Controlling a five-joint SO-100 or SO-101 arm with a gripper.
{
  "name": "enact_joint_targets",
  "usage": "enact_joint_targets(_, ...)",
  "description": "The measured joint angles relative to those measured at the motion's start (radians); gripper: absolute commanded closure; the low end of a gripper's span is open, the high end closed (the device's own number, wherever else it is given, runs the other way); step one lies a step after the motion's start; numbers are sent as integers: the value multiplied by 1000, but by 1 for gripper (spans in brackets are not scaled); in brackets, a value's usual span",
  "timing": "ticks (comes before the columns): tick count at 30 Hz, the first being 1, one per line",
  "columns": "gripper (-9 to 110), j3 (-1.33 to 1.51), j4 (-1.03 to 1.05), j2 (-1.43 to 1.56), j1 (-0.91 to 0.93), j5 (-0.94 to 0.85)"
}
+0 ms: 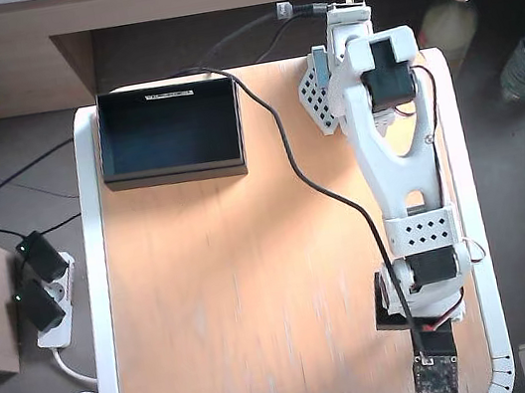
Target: Grasp a lego block and put it in the bin.
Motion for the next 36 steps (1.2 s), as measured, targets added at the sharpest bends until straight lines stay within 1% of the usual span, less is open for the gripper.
enact_joint_targets(14,77,-29,-60,-97,-9,-3)
enact_joint_targets(23,80,-29,-66,-112,-23,-3)
enact_joint_targets(28,86,-32,-66,-120,-23,3)
enact_joint_targets(31,87,-32,-66,-121,-23,9)
enact_joint_targets(36,97,-32,-66,-121,-23,9)
